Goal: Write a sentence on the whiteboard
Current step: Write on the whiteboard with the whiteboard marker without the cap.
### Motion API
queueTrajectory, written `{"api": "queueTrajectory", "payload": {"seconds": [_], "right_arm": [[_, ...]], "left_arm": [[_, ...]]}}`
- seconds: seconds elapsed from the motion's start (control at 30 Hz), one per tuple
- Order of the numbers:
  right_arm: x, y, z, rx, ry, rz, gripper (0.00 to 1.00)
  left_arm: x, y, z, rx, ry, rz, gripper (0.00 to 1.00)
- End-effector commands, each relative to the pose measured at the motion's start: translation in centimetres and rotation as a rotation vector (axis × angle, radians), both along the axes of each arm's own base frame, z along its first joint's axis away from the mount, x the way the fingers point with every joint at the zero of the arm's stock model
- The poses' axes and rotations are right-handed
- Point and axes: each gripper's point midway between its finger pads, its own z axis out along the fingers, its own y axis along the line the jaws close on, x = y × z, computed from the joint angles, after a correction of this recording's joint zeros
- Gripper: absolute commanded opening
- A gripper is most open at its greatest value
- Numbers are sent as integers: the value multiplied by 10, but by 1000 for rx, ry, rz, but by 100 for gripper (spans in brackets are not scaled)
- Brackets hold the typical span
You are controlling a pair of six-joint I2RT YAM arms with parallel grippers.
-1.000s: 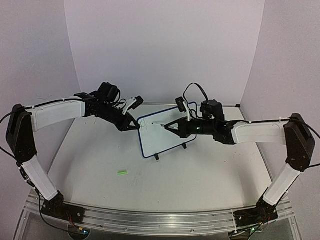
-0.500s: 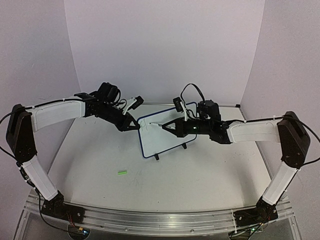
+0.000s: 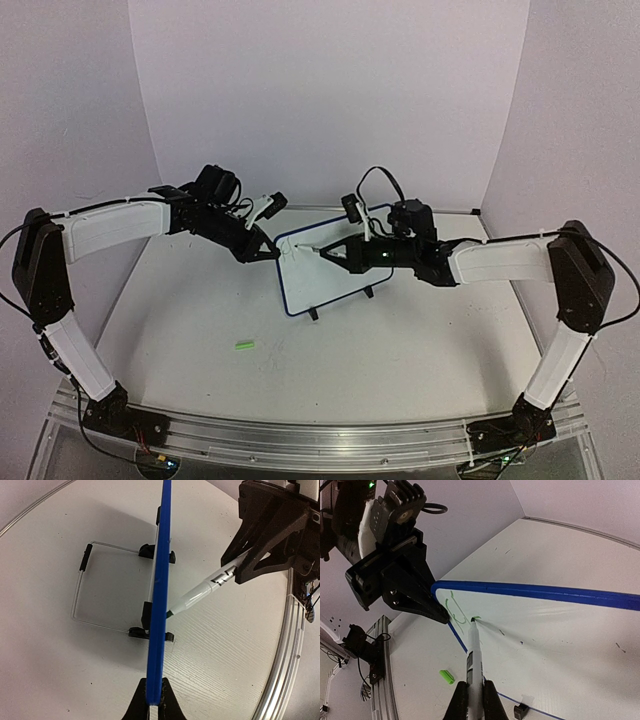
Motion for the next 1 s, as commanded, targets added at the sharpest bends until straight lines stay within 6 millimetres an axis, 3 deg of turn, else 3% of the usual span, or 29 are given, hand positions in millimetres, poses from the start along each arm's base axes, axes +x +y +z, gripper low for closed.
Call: {"api": "queueTrajectory", "payload": {"seconds": [0.0, 0.33, 0.97], "right_arm": [[8, 6, 11, 31, -37, 4, 0], [6, -4, -9, -20, -12, -32, 0], [11, -15, 11, -33, -72, -91, 0]], "left_arm": [[1, 0, -7, 43, -8, -5, 0], [1, 0, -7, 43, -8, -5, 0], [1, 0, -5, 41, -10, -7, 0]]}}
